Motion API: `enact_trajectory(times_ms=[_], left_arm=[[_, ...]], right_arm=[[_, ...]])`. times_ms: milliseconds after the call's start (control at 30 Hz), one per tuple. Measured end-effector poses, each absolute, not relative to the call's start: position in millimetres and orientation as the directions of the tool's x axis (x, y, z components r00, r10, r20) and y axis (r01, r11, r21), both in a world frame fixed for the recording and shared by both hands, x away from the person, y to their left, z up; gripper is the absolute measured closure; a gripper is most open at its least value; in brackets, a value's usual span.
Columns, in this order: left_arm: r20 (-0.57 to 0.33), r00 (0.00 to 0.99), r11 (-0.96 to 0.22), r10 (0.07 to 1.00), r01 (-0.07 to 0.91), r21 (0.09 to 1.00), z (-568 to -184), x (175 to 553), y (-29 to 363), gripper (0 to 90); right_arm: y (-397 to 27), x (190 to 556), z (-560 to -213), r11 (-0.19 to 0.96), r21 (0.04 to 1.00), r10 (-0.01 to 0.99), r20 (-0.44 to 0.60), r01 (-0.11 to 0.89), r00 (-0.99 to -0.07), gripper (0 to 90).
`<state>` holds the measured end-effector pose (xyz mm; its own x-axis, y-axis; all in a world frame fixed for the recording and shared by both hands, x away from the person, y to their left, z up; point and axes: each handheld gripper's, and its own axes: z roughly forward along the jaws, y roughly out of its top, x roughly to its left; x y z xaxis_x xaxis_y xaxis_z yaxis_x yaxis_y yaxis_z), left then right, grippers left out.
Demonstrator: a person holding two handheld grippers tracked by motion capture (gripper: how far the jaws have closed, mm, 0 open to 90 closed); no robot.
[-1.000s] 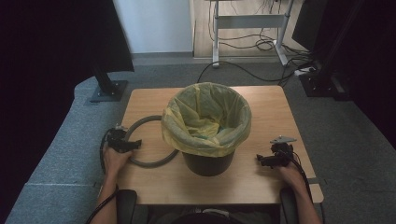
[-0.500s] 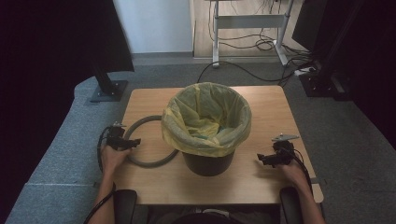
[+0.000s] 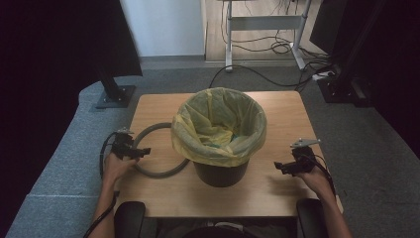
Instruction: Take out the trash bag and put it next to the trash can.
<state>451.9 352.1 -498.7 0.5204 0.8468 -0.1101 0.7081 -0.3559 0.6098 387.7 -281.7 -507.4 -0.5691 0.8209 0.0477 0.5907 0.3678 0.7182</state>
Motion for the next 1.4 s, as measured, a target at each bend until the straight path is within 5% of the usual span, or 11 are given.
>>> enact_trajectory(times_ms=[533,1400], left_arm=[[-0.201,0.587,-0.35,0.784,0.686,0.638,-454.0,437.0,337.3,1.4],[-0.171,0.761,-0.47,0.626,0.543,0.696,-366.4,418.0,292.5,3.8]], right_arm=[[-268.7,384.4,-455.1,0.424,0.733,0.745,0.051,0.531,-0.665,1.8],[-250.7,378.6,-379.7,0.473,0.744,0.622,0.096,0.471,-0.777,0.0]])
